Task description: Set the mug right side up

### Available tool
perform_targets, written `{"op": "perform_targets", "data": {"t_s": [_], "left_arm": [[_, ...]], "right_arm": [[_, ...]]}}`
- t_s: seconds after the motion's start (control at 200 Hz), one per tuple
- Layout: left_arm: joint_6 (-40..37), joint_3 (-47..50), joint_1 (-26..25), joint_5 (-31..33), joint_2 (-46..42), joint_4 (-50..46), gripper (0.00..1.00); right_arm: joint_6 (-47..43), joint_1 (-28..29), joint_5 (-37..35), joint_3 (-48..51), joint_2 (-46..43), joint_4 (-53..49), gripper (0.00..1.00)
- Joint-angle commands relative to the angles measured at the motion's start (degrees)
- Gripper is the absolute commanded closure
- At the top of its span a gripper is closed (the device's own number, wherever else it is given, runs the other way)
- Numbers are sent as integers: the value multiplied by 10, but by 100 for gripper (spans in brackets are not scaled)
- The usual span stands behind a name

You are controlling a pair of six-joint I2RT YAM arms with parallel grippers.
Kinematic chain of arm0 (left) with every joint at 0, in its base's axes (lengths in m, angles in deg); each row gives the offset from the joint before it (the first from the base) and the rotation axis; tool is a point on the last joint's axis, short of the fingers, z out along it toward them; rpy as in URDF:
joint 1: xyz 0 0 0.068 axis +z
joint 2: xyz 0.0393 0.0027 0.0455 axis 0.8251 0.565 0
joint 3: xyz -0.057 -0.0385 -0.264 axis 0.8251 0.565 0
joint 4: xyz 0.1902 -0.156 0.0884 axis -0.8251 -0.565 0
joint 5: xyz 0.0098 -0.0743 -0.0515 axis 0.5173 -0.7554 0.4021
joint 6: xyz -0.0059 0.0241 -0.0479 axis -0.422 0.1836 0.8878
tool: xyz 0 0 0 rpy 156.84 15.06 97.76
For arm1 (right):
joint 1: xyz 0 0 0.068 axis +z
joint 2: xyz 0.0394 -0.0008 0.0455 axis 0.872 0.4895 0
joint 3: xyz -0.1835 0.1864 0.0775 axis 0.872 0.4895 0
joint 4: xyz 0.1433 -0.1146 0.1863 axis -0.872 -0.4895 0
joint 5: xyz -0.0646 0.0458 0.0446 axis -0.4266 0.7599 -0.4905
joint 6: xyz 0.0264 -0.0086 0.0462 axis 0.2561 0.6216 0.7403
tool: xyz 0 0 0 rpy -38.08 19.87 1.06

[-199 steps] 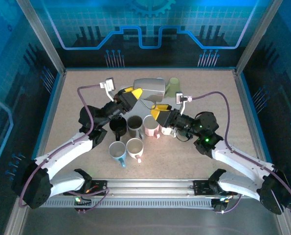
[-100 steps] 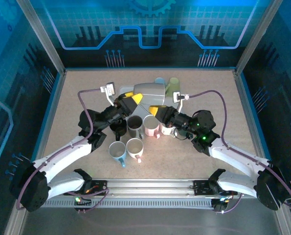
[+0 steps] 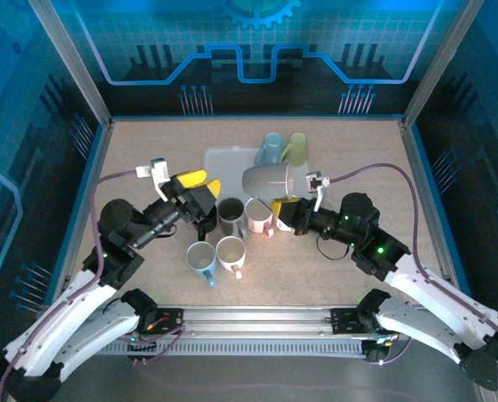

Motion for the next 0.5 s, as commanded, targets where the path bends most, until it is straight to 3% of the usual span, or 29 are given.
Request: {"op": "perform_targets", "data": {"t_s": [0.0, 0.24, 0.495], "left_arm": [[-95, -27, -2, 54, -23, -206, 1], [-196, -33, -2, 66, -59, -283, 1], [-219, 6, -3, 80, -70, -251, 1]], "right_arm": [[-133, 36, -98, -61, -22, -208, 100], [-180, 159, -280, -111, -11, -417, 100], [-99, 252, -361, -110, 57, -506, 100]]}}
